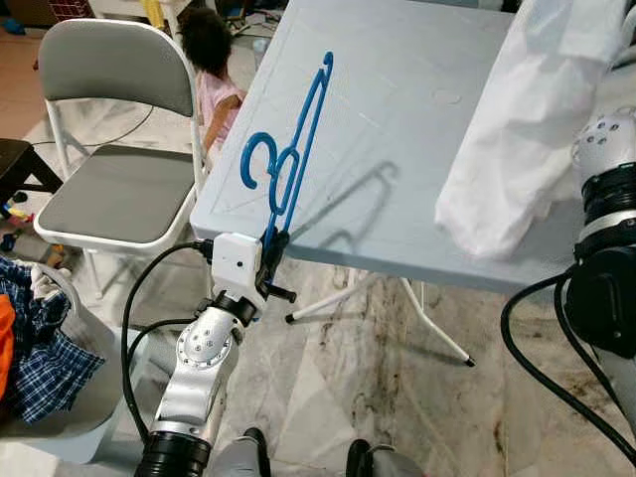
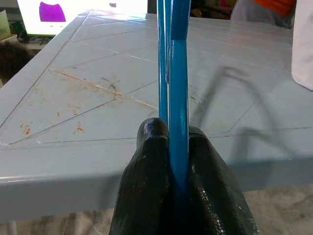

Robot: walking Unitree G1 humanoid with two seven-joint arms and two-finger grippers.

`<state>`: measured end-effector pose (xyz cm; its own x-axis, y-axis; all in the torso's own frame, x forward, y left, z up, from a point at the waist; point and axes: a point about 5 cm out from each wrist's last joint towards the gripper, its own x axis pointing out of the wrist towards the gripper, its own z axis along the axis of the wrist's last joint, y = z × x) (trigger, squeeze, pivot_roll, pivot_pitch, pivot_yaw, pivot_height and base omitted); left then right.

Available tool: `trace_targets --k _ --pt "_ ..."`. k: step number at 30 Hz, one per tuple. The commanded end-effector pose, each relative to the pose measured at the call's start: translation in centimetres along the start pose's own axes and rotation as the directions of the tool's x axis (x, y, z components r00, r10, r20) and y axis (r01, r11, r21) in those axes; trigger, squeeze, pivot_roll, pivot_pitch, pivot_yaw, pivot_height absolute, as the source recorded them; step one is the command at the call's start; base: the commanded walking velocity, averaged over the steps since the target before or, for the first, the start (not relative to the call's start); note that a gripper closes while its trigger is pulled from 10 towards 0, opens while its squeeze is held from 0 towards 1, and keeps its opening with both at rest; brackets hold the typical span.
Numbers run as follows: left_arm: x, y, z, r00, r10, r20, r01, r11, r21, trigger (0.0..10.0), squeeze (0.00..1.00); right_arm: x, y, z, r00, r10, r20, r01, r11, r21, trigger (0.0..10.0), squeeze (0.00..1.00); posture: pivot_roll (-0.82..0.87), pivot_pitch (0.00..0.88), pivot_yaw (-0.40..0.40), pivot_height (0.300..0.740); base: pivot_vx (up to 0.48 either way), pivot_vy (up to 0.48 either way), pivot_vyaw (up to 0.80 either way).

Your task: Hang hanger

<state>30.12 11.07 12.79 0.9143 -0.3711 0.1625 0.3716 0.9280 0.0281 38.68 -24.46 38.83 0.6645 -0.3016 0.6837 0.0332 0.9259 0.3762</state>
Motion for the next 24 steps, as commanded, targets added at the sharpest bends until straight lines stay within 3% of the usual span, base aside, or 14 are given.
trace_targets --k 1,3,4,5,7,8,9,10,12,15,18,20,22,24 --pt "0.0 -0.3 0.1 1.000 -0.006 0.007 0.006 1.000 0.012 10.0 0.00 -1.1 0.6 -2.2 0.993 0.067 -0.096 -0.071 0.997 -0.037 0.0 0.00 0.17 0.181 -0.026 0.740 0.000 0.000 0.00" --pt "-0.1 -0.3 0.1 1.000 -0.004 0.006 0.004 1.000 0.012 10.0 0.00 -1.9 0.8 -3.6 0.982 0.100 -0.158 -0.110 0.992 -0.058 0.0 0.00 0.17 0.182 -0.026 0.740 0.000 0.000 0.00" --pt "-0.2 -0.3 0.0 1.000 0.000 0.005 0.000 1.000 0.010 10.0 0.00 -3.6 1.2 -6.1 0.947 0.162 -0.279 -0.199 0.974 -0.108 2.2 0.00 0.17 0.186 -0.027 0.740 0.000 0.000 0.00" --pt "-0.2 -0.3 0.0 1.000 0.001 0.004 -0.001 1.000 0.009 10.0 0.00 -4.7 1.5 -7.5 0.909 0.215 -0.356 -0.262 0.961 -0.088 10.0 0.21 0.17 0.188 -0.027 0.740 0.000 0.000 0.00" --pt "-0.3 -0.3 -0.1 1.000 0.002 0.001 -0.002 1.000 0.008 10.0 0.00 -6.6 1.8 -9.7 0.824 0.285 -0.489 -0.375 0.923 -0.093 10.0 1.00 0.16 0.190 -0.025 0.740 0.000 0.000 0.00" --pt "-0.4 -0.3 -0.2 1.000 0.001 -0.002 -0.001 1.000 0.008 10.0 0.00 -8.1 1.6 -11.1 0.747 0.320 -0.583 -0.466 0.877 -0.115 10.0 1.00 0.16 0.191 -0.024 0.740 0.000 0.000 0.00" --pt "-0.4 -0.3 -0.2 1.000 0.001 -0.002 -0.001 1.000 0.008 10.0 0.00 -8.1 1.6 -11.1 0.747 0.320 -0.583 -0.466 0.877 -0.115 10.0 1.00 0.16 0.191 -0.024 0.740 0.000 0.000 0.00" --pt "-0.4 -0.3 -0.2 1.000 0.000 -0.003 0.000 1.000 0.008 10.0 0.00 -9.0 1.5 -11.9 0.682 0.353 -0.641 -0.522 0.848 -0.087 10.0 1.00 0.16 0.191 -0.021 0.740 0.000 0.000 0.00" --pt "-0.3 -0.3 -0.2 1.000 -0.003 -0.004 0.003 1.000 0.008 10.0 0.00 -9.6 1.0 -12.2 0.631 0.375 -0.679 -0.575 0.814 -0.085 10.0 1.00 0.15 0.190 -0.018 0.740 0.000 0.000 0.00" --pt "-0.2 -0.3 -0.2 1.000 -0.007 -0.004 0.007 1.000 0.008 10.0 0.00 -9.9 0.4 -12.3 0.597 0.382 -0.705 -0.617 0.780 -0.101 10.0 1.00 0.15 0.190 -0.015 0.740 0.000 0.000 0.00" --pt "0.0 -0.4 -0.2 1.000 -0.014 -0.004 0.014 1.000 0.008 10.0 0.00 -10.5 -0.8 -12.3 0.529 0.392 -0.752 -0.694 0.710 -0.118 10.0 1.00 0.14 0.187 -0.012 0.740 0.000 0.000 0.00" --pt "0.0 -0.4 -0.2 1.000 -0.015 -0.004 0.015 1.000 0.007 10.0 0.00 -10.7 -1.2 -12.3 0.507 0.390 -0.769 -0.715 0.688 -0.123 10.0 1.00 0.14 0.186 -0.011 0.740 0.000 0.000 0.00" --pt "0.1 -0.4 -0.2 1.000 -0.017 -0.005 0.017 1.000 0.007 10.0 0.00 -10.8 -2.4 -11.9 0.467 0.354 -0.810 -0.791 0.577 -0.204 10.0 1.00 0.14 0.181 -0.008 0.740 0.000 0.000 0.00" --pt "0.2 -0.4 -0.2 1.000 -0.019 -0.004 0.019 1.000 0.006 10.0 0.00 -10.3 -3.0 -11.3 0.501 0.324 -0.803 -0.798 0.531 -0.284 10.0 1.00 0.14 0.180 -0.007 0.740 0.000 0.000 0.00"
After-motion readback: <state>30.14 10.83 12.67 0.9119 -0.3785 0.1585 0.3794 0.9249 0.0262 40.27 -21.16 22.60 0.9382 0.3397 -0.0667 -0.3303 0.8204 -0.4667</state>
